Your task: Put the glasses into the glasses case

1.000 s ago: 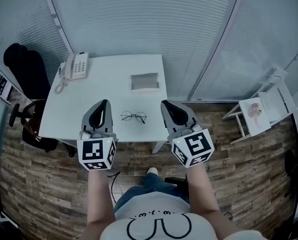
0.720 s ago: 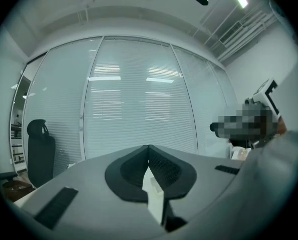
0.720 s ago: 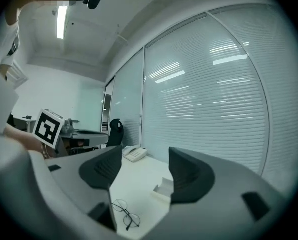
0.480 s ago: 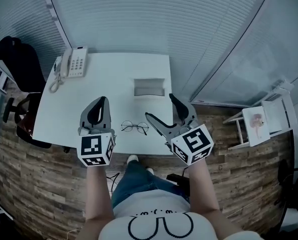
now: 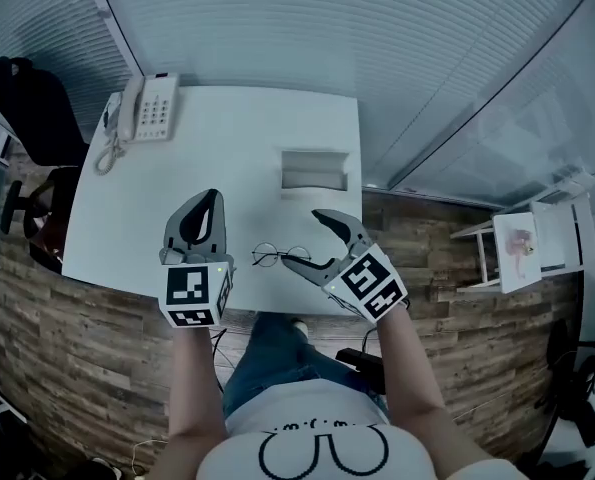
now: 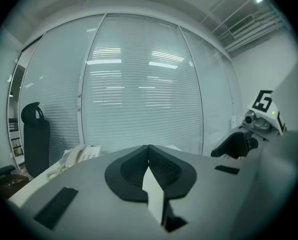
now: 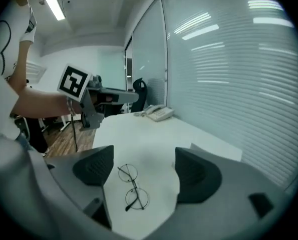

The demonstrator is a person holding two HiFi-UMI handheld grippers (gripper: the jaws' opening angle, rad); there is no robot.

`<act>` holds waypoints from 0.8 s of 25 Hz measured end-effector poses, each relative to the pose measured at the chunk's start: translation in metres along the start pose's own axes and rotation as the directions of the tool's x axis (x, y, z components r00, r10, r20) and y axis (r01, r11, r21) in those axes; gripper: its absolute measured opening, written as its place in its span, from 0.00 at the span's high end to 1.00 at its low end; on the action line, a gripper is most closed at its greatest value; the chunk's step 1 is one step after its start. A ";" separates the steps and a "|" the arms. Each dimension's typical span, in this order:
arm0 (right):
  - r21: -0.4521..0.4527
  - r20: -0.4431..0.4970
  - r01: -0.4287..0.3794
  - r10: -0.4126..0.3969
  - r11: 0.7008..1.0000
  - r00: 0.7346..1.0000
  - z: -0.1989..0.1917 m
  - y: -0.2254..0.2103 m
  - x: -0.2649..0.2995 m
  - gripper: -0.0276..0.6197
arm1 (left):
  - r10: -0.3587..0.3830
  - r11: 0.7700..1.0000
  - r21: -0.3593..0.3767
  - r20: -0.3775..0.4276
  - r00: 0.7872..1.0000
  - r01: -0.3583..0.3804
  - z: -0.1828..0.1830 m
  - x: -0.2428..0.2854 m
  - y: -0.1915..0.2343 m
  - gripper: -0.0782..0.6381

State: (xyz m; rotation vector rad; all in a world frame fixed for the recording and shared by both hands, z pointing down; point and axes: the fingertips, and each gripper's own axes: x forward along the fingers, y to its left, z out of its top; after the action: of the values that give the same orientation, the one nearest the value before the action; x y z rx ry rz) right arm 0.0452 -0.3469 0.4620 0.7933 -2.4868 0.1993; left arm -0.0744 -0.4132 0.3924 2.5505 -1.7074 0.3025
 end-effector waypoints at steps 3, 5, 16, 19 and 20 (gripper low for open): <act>0.025 -0.088 -0.142 0.144 0.990 0.986 -0.027 0.014 0.029 0.42 | 0.011 1.000 -0.014 -0.035 0.999 -0.011 -0.016 0.001 0.010 0.87; 0.048 -0.143 -0.200 0.205 0.979 0.968 -0.047 0.021 0.045 0.49 | 0.018 1.000 -0.024 -0.059 0.998 -0.019 -0.028 -0.001 0.017 0.87; -0.002 -0.366 -0.326 0.302 0.945 0.880 -0.104 0.032 0.088 0.76 | 0.009 0.999 -0.033 -0.124 0.992 -0.013 -0.057 -0.004 0.026 0.87; 0.001 -0.366 -0.337 0.314 0.942 0.876 -0.105 0.034 0.088 0.82 | 0.008 0.999 -0.033 -0.129 0.992 -0.013 -0.059 -0.004 0.026 0.87; 0.000 -0.366 -0.334 0.311 0.943 0.877 -0.105 0.033 0.088 0.86 | 0.007 0.999 -0.034 -0.132 0.991 -0.012 -0.060 -0.004 0.026 0.87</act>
State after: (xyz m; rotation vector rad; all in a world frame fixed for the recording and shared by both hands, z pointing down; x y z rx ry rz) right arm 0.0103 -0.3338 0.5975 0.2736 -2.2397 0.3489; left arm -0.1080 -0.4101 0.4491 2.4390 -1.6629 0.4277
